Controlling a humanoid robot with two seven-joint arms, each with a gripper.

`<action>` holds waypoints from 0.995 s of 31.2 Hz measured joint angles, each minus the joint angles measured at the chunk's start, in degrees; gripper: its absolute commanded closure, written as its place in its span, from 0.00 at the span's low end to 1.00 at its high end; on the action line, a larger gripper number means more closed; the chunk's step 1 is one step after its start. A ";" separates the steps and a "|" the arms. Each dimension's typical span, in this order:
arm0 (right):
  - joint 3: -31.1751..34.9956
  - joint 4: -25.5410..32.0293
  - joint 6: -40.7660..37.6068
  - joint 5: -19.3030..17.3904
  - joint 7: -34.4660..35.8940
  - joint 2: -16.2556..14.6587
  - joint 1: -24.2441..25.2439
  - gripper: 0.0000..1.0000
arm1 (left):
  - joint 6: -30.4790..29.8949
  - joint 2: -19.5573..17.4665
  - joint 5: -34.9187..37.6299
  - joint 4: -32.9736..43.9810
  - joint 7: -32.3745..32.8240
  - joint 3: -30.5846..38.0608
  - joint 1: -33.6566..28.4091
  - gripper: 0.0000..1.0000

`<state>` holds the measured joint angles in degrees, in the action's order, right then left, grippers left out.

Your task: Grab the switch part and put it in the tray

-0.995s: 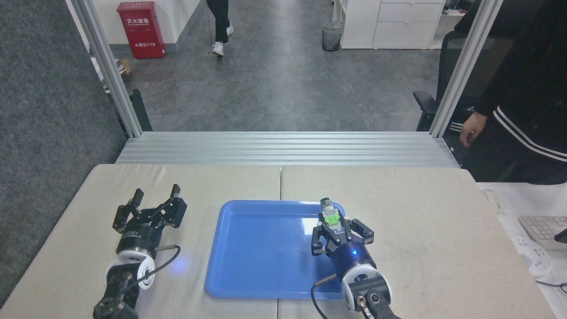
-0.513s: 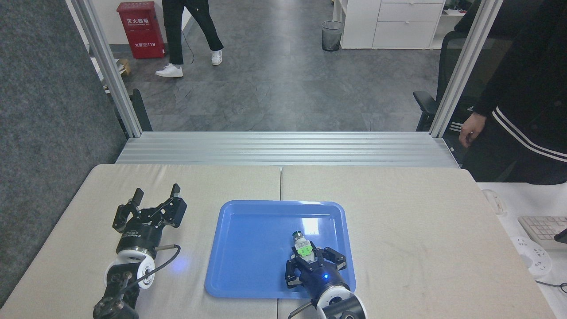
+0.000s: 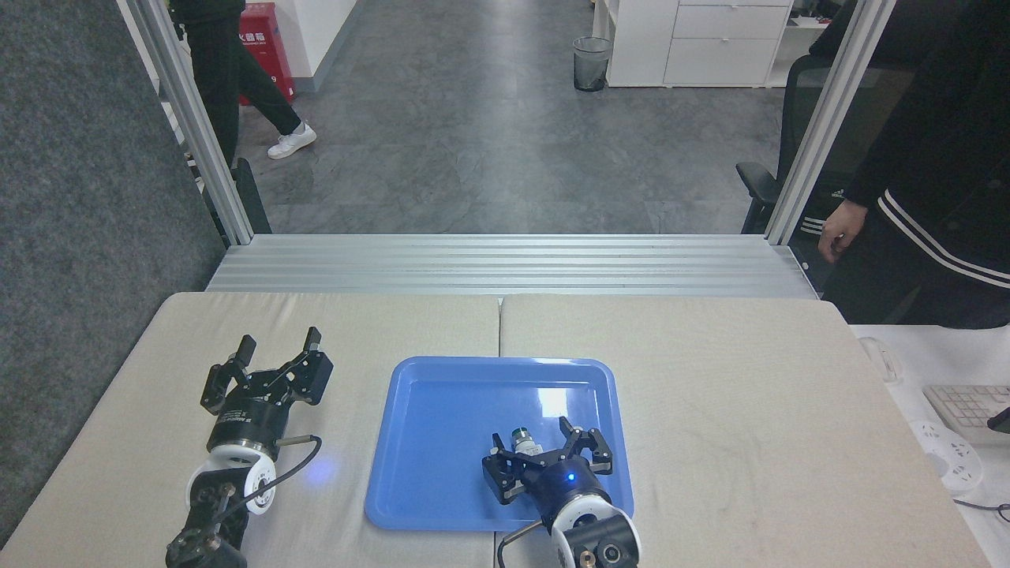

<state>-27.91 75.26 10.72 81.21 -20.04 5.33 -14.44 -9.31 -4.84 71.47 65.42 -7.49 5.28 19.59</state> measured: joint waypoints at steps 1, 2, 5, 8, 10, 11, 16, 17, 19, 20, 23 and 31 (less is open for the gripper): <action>0.62 0.01 0.00 -0.30 0.69 0.06 -0.73 0.02 | 0.00 0.00 0.00 0.00 0.00 0.00 0.00 0.00; 1.26 0.02 -0.24 -0.59 1.51 0.11 -1.42 0.02 | 0.00 0.00 0.00 0.00 0.00 0.00 0.00 0.00; 3.27 0.04 -2.19 -1.31 4.46 -0.28 -3.46 0.02 | 0.00 0.01 -0.01 -0.01 0.00 0.00 0.00 0.00; 5.40 0.02 -4.81 -1.92 8.18 -1.73 -4.84 0.02 | 0.01 0.01 -0.01 -0.03 0.00 0.00 0.01 0.00; 7.04 -0.05 -6.72 -2.84 11.13 -3.12 -5.46 0.02 | 0.03 0.01 -0.01 -0.05 0.00 0.00 0.00 0.00; 7.73 -0.11 -7.69 -3.51 12.48 -3.75 -5.61 0.02 | 0.03 -0.01 -0.02 -0.06 0.00 0.00 0.01 0.00; 11.81 -0.76 -10.17 -9.16 17.20 -7.66 -5.78 0.02 | 0.03 -0.03 -0.05 -0.12 0.00 0.00 0.01 0.00; 12.61 -0.94 -10.50 -10.46 17.77 -8.42 -5.73 0.02 | 0.03 -0.04 -0.06 -0.13 -0.01 0.01 0.02 0.00; 14.38 -1.39 -10.86 -12.58 18.79 -10.03 -5.40 0.02 | 0.03 -0.05 -0.07 -0.16 -0.01 0.01 0.01 0.00; 15.13 -1.61 -11.02 -13.37 19.26 -10.78 -5.25 0.02 | 0.03 -0.05 -0.07 -0.18 -0.02 0.01 0.02 0.00; 17.18 -2.35 -11.23 -15.31 20.63 -12.86 -4.78 0.02 | 0.03 -0.07 -0.09 -0.20 -0.02 0.01 0.01 0.00; 21.14 -4.75 -10.99 -18.10 22.51 -17.05 -4.07 0.02 | 0.03 -0.08 -0.10 -0.22 -0.02 0.01 0.00 0.00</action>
<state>-6.76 70.51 -0.27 63.12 2.48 -11.72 -18.51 -9.28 -4.92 71.38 65.20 -7.51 5.29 19.60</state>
